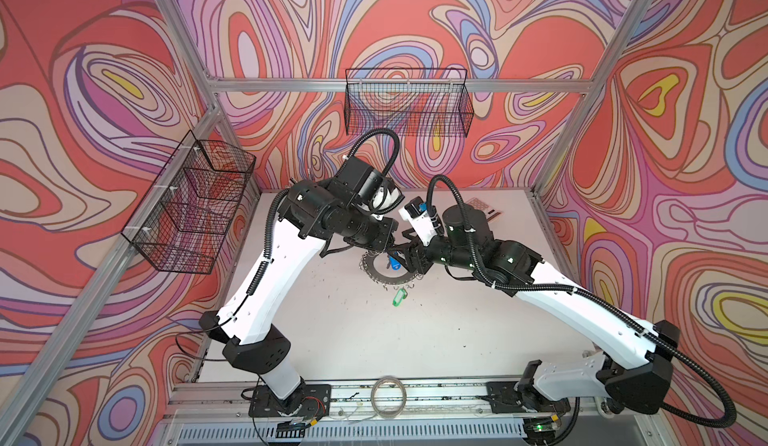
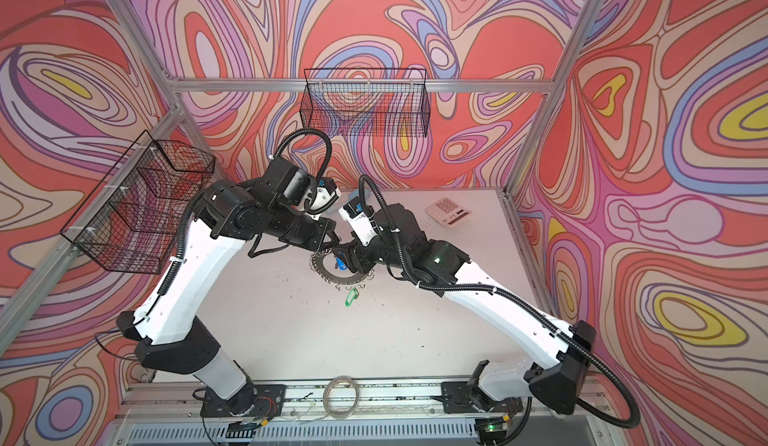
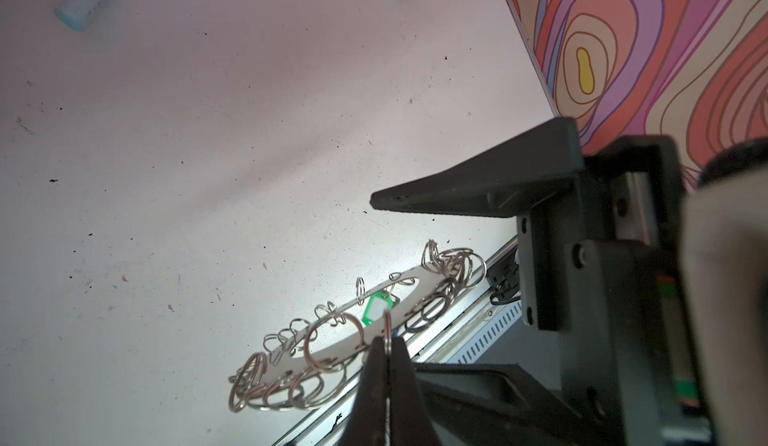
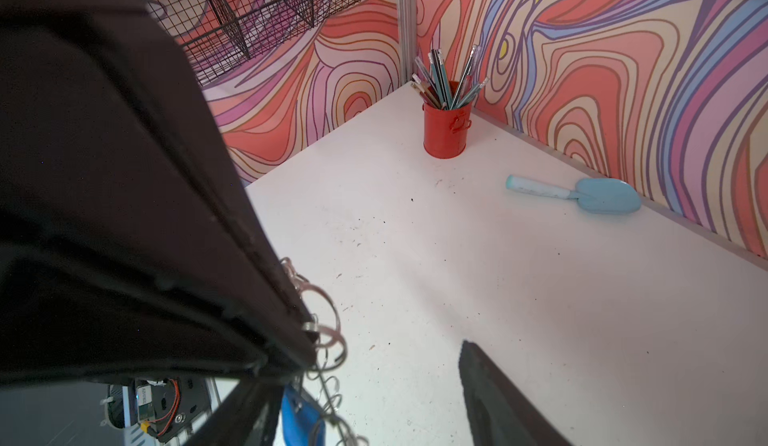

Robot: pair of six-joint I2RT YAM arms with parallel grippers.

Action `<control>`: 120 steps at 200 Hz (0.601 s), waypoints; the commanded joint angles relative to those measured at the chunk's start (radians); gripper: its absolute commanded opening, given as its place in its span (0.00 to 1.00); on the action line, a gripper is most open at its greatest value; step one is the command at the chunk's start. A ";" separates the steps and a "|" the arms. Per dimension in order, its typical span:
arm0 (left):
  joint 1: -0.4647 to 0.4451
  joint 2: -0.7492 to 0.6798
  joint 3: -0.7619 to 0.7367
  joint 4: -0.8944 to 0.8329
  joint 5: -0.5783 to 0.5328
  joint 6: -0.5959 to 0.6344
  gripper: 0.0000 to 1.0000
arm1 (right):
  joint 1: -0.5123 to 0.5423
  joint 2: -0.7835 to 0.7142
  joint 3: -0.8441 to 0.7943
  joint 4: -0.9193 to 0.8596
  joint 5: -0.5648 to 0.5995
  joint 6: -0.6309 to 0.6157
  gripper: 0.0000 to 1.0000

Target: Put the keys on the keyring

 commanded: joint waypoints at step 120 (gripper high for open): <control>-0.001 0.004 -0.063 -0.064 0.046 -0.016 0.00 | -0.001 -0.023 -0.072 0.027 0.085 -0.026 0.11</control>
